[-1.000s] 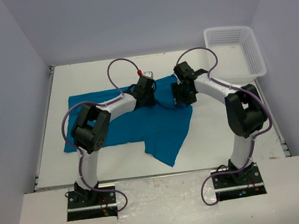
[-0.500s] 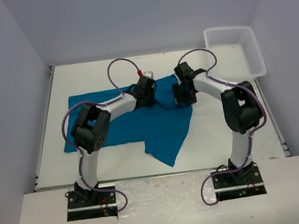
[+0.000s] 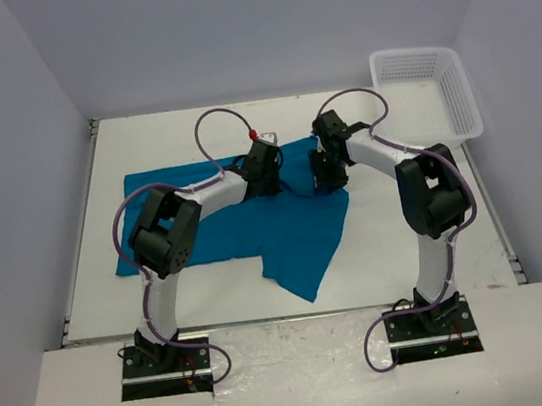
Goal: Fold and stack the t-shirts
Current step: Fold the flattened tshirt in 1/3 of the way
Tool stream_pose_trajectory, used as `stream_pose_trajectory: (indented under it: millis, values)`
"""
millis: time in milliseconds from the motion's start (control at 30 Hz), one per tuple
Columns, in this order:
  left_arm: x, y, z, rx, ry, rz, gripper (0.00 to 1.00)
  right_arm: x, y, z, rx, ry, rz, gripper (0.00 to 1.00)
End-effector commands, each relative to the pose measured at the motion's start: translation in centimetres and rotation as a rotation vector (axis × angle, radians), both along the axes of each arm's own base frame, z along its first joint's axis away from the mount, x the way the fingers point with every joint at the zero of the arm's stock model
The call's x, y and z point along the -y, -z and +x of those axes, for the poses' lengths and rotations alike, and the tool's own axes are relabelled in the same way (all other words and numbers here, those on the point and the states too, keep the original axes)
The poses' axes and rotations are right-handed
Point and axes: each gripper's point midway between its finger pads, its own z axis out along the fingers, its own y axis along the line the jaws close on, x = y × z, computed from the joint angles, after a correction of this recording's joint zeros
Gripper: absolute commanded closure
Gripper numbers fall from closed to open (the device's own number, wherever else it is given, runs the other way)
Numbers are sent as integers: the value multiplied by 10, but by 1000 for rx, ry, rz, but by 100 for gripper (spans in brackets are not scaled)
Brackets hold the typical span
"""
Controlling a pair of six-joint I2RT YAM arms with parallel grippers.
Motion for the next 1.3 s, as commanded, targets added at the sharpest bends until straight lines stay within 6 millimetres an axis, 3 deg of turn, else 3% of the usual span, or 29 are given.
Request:
stream_pose_trajectory:
  millis: [0,333,400,433,467,733,767,833,1000,1267]
  values:
    - [1,-24,8,68,-8,-22,100,-13,-10,13,28,-5,54,58]
    - [-5,-36,5,90,-12,-22,100,-17,-6,19,24,-8,59,73]
    - [-6,-36,3,89,-12,-21,100,-17,-6,19,21,-6,57,83]
    - [-6,-37,3,90,-12,-22,100,-17,-5,18,19,-5,53,95]
    - [-7,-37,2,90,-13,-21,100,-15,-4,18,17,-2,51,100]
    - [-10,-35,-2,85,-11,-15,100,-13,-4,18,28,8,47,100]
    - [-9,-36,-2,85,-9,-23,98,-14,-3,17,23,4,47,100]
    - [-7,-38,-2,87,-7,-35,76,-14,-4,17,23,5,46,100]
    - [-2,-43,-1,96,2,-53,61,-12,-5,18,27,4,43,100]
    - [4,-28,6,83,9,-41,60,-14,-4,16,19,-2,46,100]
